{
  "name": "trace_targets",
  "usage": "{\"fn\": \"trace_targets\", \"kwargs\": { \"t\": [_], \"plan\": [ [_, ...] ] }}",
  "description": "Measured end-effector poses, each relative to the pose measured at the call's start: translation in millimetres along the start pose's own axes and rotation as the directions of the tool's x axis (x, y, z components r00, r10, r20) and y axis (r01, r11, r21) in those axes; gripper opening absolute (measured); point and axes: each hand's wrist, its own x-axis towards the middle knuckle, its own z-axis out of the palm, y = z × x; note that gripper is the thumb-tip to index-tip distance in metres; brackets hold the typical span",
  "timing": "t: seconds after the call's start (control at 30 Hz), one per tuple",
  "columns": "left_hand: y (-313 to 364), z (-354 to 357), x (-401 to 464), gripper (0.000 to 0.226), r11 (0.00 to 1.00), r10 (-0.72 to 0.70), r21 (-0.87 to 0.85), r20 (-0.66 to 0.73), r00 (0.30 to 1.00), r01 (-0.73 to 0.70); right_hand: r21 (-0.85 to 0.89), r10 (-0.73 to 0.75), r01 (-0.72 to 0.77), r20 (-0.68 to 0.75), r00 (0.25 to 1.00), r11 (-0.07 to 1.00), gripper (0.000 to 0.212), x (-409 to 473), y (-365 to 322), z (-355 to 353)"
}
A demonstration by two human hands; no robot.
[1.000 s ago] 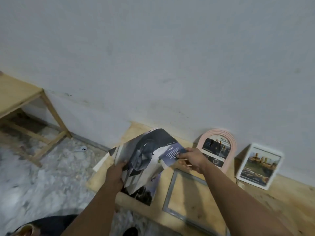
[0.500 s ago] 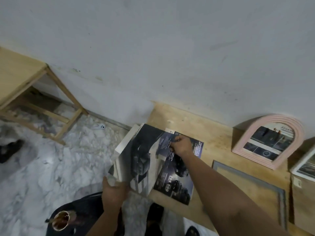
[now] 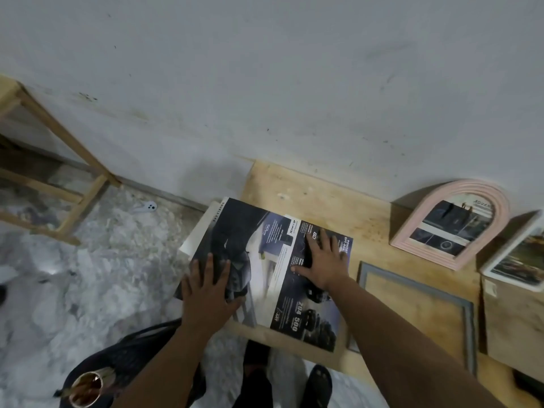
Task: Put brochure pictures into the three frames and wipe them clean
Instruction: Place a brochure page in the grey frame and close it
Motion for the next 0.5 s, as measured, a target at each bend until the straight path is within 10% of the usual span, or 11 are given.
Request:
{"fn": "trace_targets", "kwargs": {
  "t": [0.5],
  "plan": [
    [9.2, 0.3, -4.3, 0.096, 0.998, -0.052, 0.020, 0.034, 0.998, 0.052, -0.006, 0.138, -0.139, -0.091, 0.986, 0.990, 0.142, -2.4, 24.7, -7.6]
  ]
}}
